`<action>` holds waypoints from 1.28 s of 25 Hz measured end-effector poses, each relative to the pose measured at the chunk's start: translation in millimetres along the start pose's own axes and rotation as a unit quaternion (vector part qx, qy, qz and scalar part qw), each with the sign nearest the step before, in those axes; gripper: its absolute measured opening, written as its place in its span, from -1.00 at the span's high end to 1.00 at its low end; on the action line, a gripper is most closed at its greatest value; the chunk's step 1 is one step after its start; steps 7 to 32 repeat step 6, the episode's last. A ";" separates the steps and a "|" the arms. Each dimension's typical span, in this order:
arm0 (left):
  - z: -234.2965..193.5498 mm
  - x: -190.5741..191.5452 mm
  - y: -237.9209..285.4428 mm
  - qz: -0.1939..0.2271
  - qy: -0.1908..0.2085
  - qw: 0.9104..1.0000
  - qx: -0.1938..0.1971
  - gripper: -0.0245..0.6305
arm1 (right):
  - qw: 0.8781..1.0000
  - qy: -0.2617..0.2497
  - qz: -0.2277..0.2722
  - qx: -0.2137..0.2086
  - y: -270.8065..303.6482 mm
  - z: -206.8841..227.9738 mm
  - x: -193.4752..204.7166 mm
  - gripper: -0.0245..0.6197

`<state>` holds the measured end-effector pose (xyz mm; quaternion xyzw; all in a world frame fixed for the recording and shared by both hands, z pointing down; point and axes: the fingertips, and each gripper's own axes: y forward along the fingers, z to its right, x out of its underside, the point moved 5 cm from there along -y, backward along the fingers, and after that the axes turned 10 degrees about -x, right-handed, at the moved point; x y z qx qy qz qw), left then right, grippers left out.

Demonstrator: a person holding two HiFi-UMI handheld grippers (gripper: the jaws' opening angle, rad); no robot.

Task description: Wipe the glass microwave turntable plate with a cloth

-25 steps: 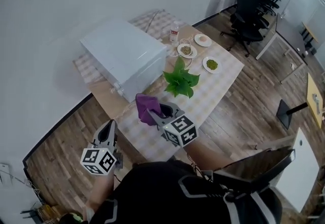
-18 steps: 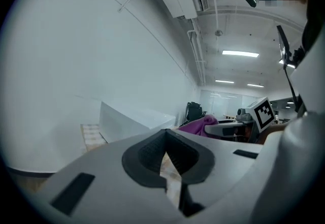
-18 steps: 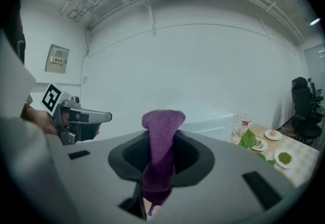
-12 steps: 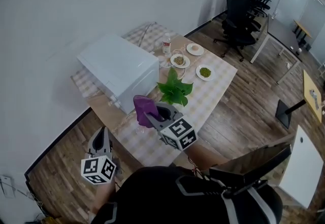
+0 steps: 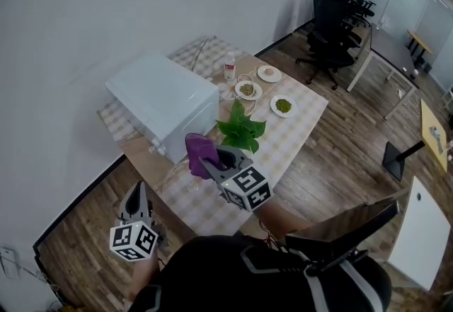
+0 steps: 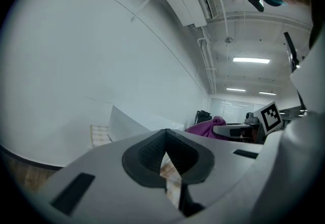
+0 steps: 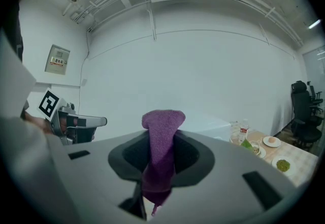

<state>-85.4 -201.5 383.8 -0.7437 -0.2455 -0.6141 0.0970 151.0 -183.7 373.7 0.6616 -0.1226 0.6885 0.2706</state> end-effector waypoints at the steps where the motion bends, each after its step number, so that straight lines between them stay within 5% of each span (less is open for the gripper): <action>1: -0.4 0.0 -0.8 -0.001 -0.002 1.000 0.001 0.90 | 1.000 0.002 -0.001 -0.002 1.5 -1.1 1.2 0.61; 32: 0.2 3.9 -0.9 -0.008 -0.004 1.000 0.008 0.90 | 1.000 0.010 -0.008 -0.010 4.1 -4.9 9.4 0.61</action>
